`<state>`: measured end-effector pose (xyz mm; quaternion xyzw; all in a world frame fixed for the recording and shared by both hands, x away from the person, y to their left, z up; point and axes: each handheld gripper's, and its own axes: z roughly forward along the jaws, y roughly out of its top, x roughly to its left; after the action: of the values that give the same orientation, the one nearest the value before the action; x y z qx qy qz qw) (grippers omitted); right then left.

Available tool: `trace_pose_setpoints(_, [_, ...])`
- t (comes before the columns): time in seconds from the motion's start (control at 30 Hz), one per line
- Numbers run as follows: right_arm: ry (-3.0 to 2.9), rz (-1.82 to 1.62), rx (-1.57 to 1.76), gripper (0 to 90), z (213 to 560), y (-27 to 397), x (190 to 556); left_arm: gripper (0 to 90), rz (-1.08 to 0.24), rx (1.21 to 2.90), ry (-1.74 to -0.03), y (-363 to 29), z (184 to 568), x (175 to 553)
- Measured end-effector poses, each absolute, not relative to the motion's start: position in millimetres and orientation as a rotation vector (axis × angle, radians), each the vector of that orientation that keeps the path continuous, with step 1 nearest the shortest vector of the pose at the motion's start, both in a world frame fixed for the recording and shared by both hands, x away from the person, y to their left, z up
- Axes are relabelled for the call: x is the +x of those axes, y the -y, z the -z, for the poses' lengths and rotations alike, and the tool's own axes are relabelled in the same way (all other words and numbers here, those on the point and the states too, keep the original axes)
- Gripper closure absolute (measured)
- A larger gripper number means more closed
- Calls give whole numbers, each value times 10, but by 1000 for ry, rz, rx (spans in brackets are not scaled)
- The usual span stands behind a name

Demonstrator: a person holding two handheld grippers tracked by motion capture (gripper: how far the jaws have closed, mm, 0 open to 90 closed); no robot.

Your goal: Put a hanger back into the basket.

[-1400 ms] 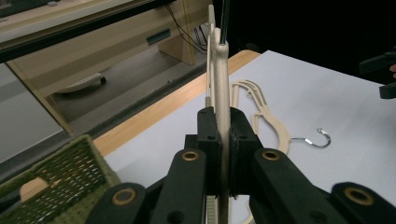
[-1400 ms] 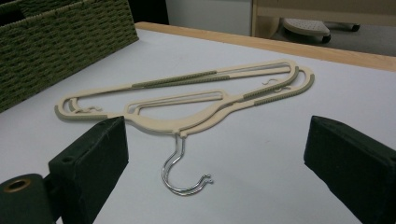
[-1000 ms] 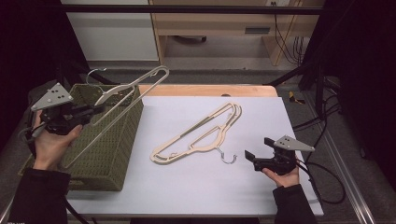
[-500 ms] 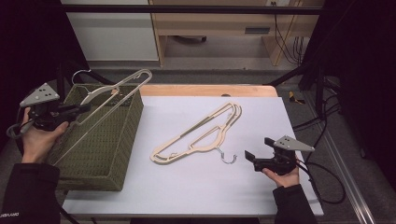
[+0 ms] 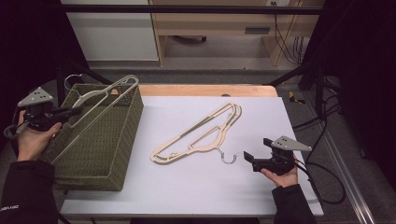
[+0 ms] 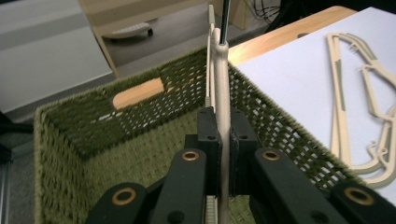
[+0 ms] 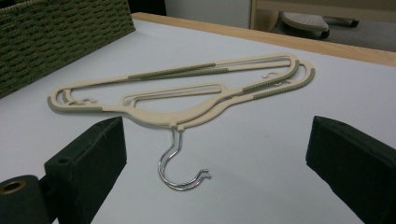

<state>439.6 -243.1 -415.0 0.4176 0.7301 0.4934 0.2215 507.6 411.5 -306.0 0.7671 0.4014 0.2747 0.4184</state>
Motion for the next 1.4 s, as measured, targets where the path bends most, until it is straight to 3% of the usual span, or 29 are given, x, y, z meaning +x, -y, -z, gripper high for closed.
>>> trace_pose_setpoints(0.53, [-2025, -1351, 1161, 55, 4170, 2412, 4404, 857, -616, 1934, -1063, -4260, 3259, 5031])
trace_pose_setpoints(0.87, [-2026, -1349, 1160, 56, 4170, 2414, 4402, 854, -569, 1938, -1151, -4238, 3601, 5122])
trace_pose_setpoints(1.23, [-2033, -1342, 1160, 57, 4180, 2404, 4406, 836, -581, 1950, -1257, -4221, 3770, 5184])
trace_pose_setpoints(1.4, [-2038, -1340, 1159, 57, 4189, 2394, 4411, 821, -648, 1957, -1323, -4243, 3784, 5204])
